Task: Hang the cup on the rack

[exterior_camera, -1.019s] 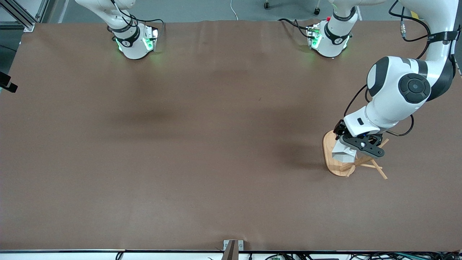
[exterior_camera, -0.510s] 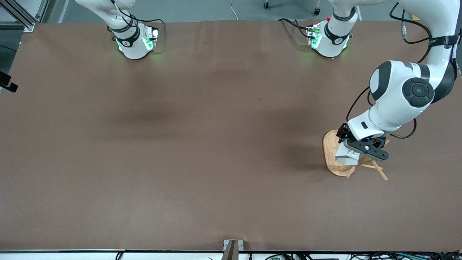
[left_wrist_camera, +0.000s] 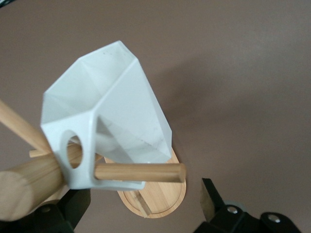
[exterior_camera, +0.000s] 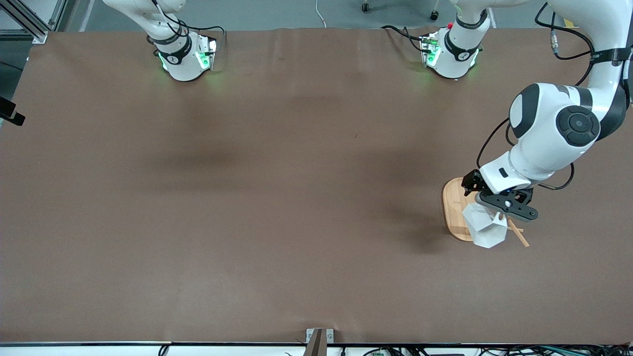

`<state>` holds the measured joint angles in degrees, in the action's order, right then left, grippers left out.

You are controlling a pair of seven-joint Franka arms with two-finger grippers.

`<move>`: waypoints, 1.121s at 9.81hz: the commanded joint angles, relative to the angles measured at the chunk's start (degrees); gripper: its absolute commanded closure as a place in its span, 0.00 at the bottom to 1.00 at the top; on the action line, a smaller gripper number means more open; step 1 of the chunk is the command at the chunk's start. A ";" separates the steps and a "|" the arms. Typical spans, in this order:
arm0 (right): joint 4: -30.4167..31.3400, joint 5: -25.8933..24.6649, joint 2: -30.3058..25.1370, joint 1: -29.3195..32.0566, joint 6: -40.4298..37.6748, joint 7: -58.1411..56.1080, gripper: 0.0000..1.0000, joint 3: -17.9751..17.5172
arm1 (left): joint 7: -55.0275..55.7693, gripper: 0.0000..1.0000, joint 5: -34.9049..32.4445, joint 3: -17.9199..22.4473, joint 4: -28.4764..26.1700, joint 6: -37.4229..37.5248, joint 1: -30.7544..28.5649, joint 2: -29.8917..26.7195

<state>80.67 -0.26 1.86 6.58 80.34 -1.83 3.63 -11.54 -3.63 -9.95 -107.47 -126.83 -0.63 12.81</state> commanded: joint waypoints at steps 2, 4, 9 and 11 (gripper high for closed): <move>1.06 -0.98 -1.16 -0.16 -0.10 -0.54 0.00 -0.11 | 13.51 0.00 0.73 -0.34 2.16 8.66 2.20 -4.79; 1.06 -0.98 -1.16 -0.16 -0.10 -0.54 0.00 -0.11 | 13.21 0.00 0.73 0.36 5.15 16.14 3.61 -9.35; 1.06 -0.98 -1.16 -0.16 -0.27 -0.63 0.00 -0.11 | 13.91 0.00 5.18 3.96 13.14 35.47 4.50 -14.65; 0.98 -0.98 -1.16 -0.16 -0.36 -0.54 0.00 -0.11 | 14.35 0.00 6.26 4.94 14.30 39.02 4.06 -14.83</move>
<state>80.69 -0.26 1.86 6.56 80.18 -1.86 3.62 2.38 1.62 -5.35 -93.79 -89.80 3.25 -3.67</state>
